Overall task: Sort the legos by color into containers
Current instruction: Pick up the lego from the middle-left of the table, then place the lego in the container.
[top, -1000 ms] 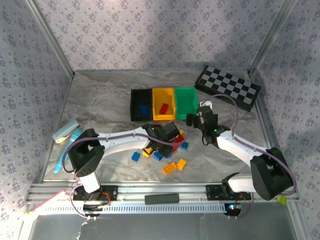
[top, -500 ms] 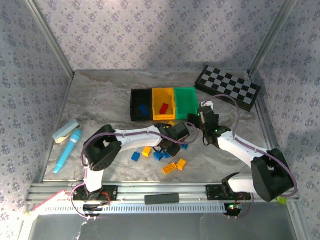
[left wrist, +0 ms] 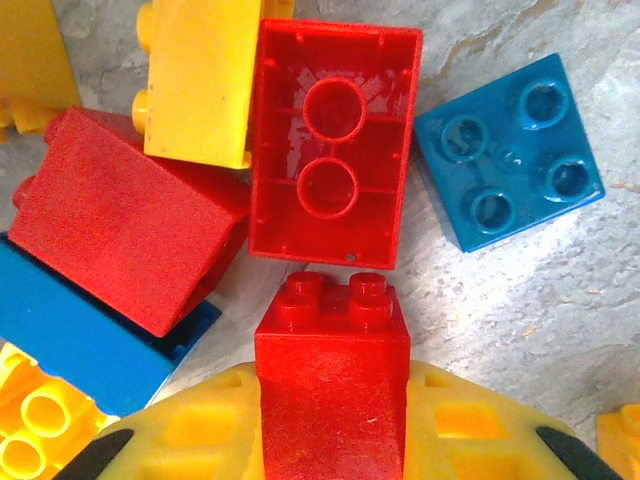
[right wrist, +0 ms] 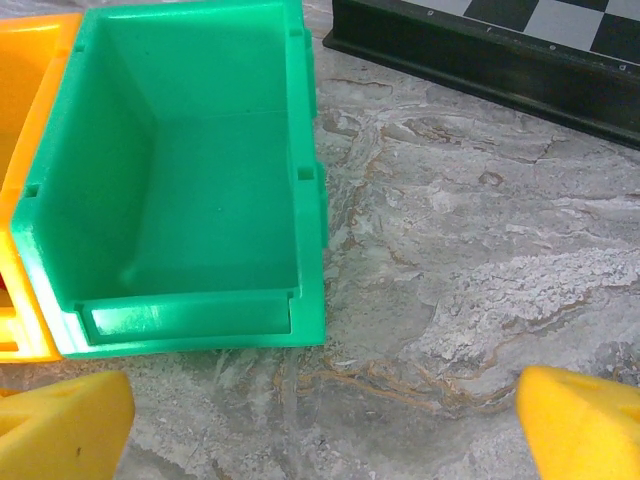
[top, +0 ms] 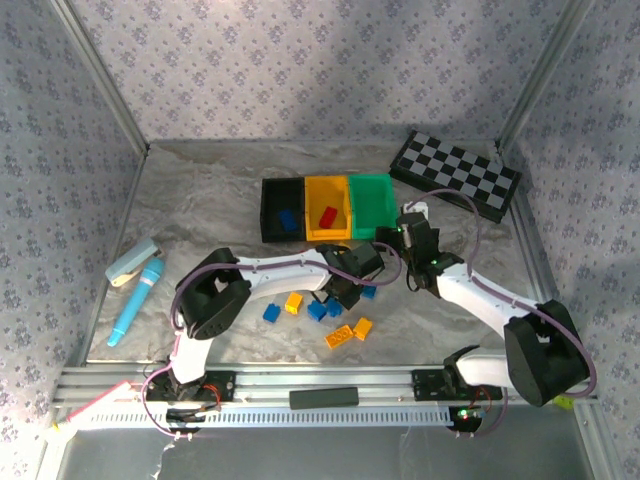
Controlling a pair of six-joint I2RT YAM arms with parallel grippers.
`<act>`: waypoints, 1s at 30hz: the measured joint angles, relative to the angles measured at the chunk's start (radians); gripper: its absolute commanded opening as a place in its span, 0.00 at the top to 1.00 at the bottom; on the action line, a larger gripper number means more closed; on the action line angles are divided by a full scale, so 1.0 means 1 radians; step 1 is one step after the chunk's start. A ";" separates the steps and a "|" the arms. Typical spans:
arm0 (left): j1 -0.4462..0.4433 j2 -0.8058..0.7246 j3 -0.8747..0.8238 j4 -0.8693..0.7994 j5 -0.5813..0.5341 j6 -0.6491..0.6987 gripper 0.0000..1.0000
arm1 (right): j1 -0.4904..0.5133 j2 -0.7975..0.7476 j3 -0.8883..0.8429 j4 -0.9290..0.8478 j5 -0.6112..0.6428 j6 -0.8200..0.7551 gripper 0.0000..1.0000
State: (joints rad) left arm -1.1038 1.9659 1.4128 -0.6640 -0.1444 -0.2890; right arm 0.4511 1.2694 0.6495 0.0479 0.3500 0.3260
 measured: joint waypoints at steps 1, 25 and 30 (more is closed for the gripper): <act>0.003 -0.004 0.000 -0.005 -0.002 0.000 0.77 | 0.000 -0.002 0.000 0.000 0.000 0.000 0.00; 0.264 0.283 0.852 -0.102 0.025 0.015 0.73 | -0.083 -0.022 -0.039 0.007 -0.016 0.029 0.00; 0.276 0.430 0.968 -0.156 0.057 -0.002 0.49 | -0.133 -0.036 -0.058 0.008 -0.052 0.057 0.00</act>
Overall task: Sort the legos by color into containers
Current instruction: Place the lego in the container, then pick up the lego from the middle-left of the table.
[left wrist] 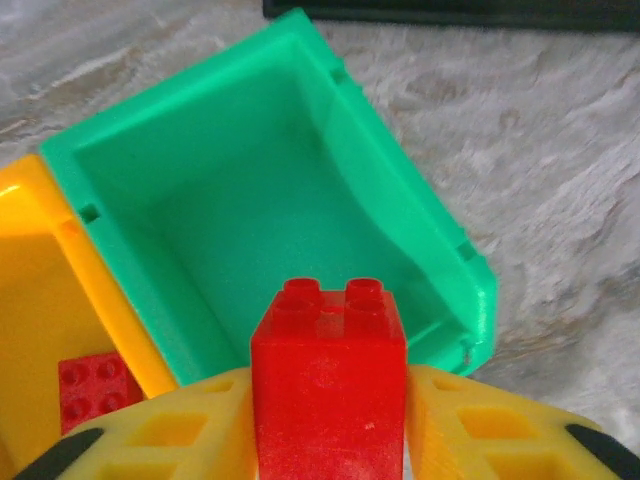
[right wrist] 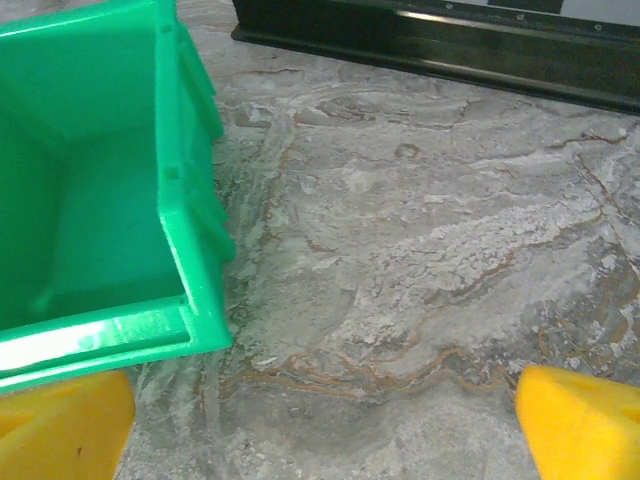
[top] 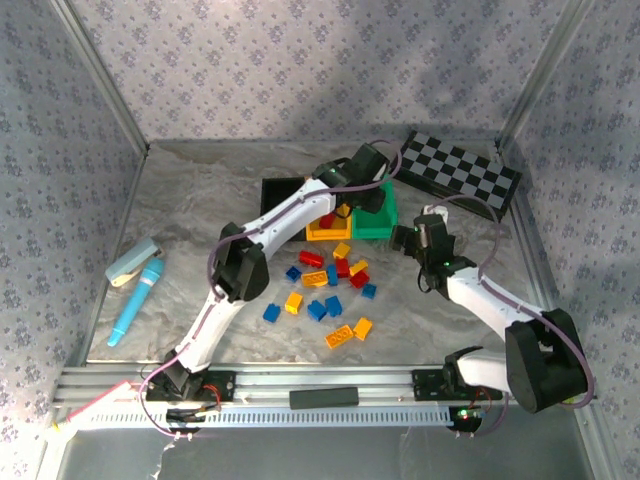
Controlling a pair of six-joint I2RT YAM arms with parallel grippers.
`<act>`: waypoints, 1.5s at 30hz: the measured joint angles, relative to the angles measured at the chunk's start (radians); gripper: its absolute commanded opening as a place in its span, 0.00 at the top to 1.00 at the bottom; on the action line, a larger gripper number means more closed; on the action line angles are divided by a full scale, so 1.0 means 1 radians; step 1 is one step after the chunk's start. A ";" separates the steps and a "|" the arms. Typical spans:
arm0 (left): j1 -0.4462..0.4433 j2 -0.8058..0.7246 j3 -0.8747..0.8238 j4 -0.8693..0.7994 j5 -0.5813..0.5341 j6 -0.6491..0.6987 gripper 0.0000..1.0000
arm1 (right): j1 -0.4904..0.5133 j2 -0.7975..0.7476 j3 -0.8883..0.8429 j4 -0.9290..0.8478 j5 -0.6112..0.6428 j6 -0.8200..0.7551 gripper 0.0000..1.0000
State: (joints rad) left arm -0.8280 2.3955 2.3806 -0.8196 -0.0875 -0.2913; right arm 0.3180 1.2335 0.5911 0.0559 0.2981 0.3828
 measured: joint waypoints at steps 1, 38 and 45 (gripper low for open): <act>0.002 0.012 0.006 -0.007 0.003 -0.007 0.45 | -0.004 0.000 0.000 0.000 -0.003 0.004 0.00; -0.262 -0.698 -1.180 0.241 0.049 0.021 0.39 | -0.006 0.029 -0.002 0.006 -0.076 0.040 0.00; -0.266 -0.610 -1.179 0.223 0.045 0.042 0.39 | -0.006 0.029 -0.002 0.006 -0.076 0.040 0.00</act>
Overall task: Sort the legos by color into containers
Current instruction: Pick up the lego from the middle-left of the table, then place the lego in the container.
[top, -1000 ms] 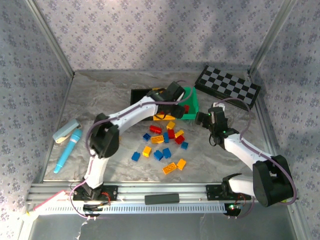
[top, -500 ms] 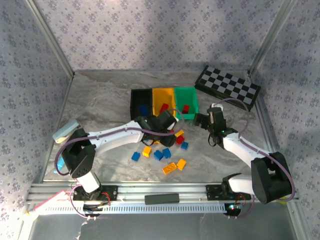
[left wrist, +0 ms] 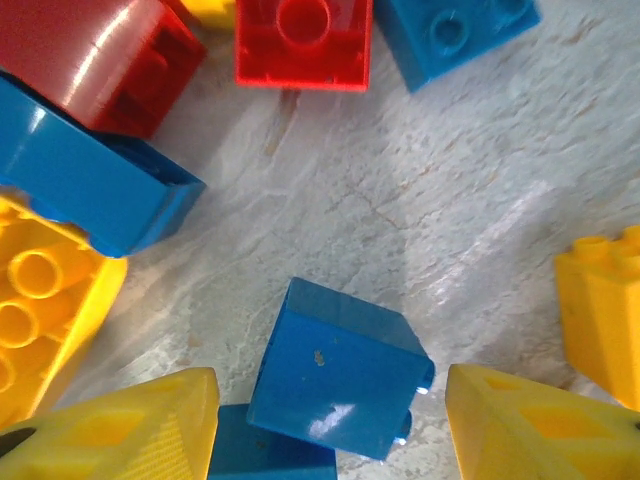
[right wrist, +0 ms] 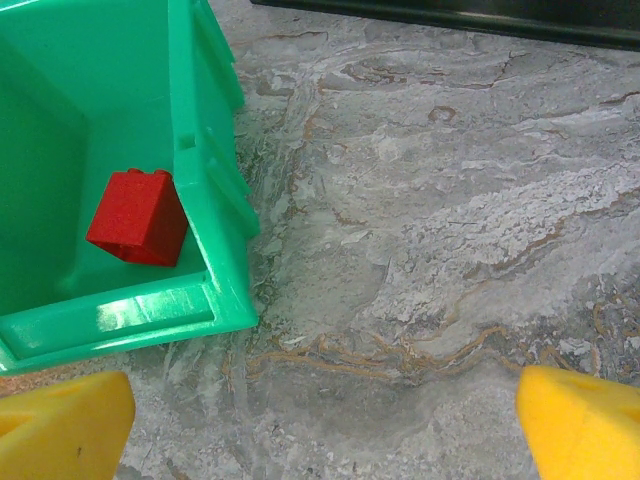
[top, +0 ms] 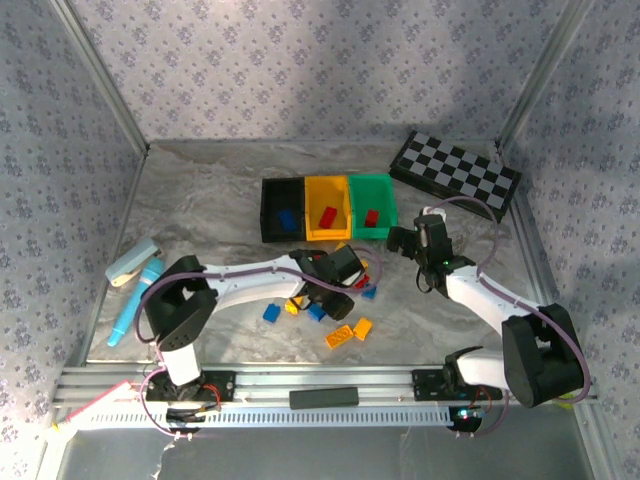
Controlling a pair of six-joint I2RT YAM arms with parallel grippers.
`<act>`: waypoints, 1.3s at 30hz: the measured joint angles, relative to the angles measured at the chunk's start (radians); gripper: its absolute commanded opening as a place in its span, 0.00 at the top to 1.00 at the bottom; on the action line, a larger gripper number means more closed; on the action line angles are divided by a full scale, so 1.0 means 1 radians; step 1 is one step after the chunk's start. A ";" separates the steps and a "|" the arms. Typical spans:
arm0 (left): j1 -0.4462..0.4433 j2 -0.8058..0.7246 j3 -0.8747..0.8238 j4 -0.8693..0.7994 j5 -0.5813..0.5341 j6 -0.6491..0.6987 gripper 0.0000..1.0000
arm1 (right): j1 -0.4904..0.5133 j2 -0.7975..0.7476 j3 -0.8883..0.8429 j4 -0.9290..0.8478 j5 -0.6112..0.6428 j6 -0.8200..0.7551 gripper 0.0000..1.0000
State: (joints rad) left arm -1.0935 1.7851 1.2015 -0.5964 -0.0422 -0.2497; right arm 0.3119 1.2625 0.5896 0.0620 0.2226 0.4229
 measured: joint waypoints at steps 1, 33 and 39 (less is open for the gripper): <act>-0.002 0.015 0.000 -0.006 -0.001 0.003 0.39 | 0.000 0.000 0.000 0.000 0.000 0.000 0.00; 0.085 -0.132 0.131 -0.101 -0.288 -0.011 0.90 | 0.000 0.000 0.000 0.000 -0.002 0.000 0.00; 0.256 -0.143 0.164 -0.102 -0.348 -0.049 0.90 | -0.001 0.000 0.000 -0.002 -0.003 0.000 0.00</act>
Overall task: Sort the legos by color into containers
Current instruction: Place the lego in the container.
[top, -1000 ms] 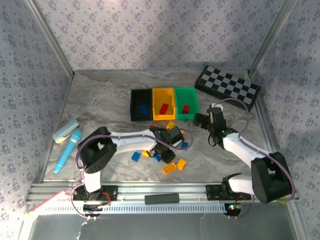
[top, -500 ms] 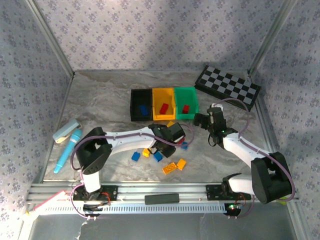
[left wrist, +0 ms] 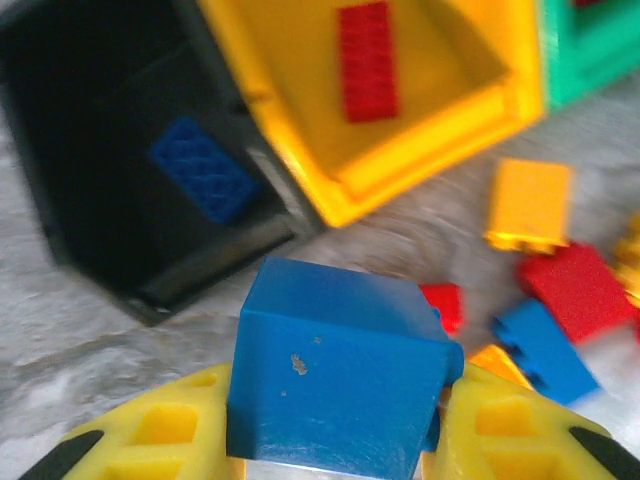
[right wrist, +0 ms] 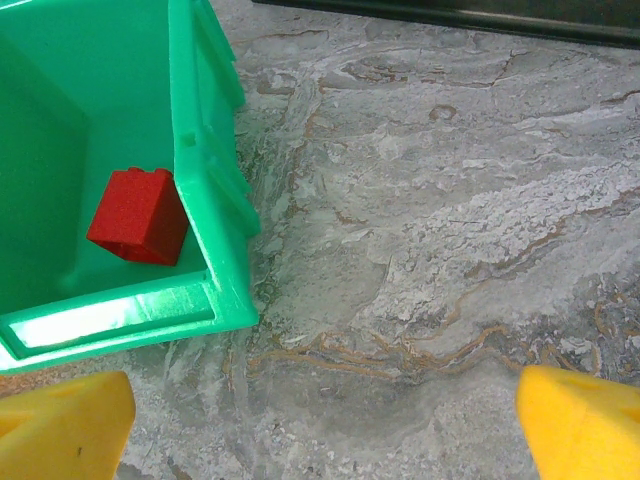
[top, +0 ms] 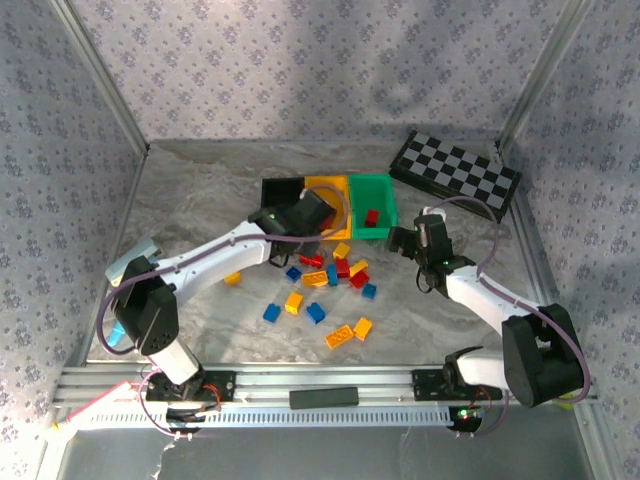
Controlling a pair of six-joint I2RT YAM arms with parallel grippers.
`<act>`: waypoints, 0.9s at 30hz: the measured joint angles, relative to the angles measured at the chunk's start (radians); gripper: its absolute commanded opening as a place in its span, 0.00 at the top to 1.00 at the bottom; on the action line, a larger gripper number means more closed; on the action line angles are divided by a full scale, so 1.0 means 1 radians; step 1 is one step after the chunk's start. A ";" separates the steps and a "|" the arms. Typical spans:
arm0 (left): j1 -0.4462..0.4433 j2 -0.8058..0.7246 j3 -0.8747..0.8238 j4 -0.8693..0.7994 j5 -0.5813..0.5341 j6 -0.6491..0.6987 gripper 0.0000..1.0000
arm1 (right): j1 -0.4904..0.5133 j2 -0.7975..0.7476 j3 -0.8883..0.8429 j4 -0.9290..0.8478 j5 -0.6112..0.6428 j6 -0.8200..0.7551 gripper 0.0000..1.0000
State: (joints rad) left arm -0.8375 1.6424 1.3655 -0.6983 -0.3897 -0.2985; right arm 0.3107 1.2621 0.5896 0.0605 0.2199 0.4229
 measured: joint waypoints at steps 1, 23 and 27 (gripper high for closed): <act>0.027 0.004 0.007 -0.001 -0.003 -0.008 0.90 | 0.000 0.000 0.000 0.000 0.000 0.000 0.00; 0.200 0.127 0.087 0.064 0.095 -0.062 0.28 | -0.001 0.000 0.000 -0.001 -0.005 0.005 0.00; 0.154 0.026 -0.038 0.099 0.075 -0.061 0.28 | -0.001 0.002 0.000 -0.001 -0.009 0.008 0.00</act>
State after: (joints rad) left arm -0.6838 1.6684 1.3273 -0.5991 -0.3149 -0.3595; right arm 0.3099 1.2636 0.5896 0.0593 0.2111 0.4305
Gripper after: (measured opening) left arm 0.722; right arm 0.997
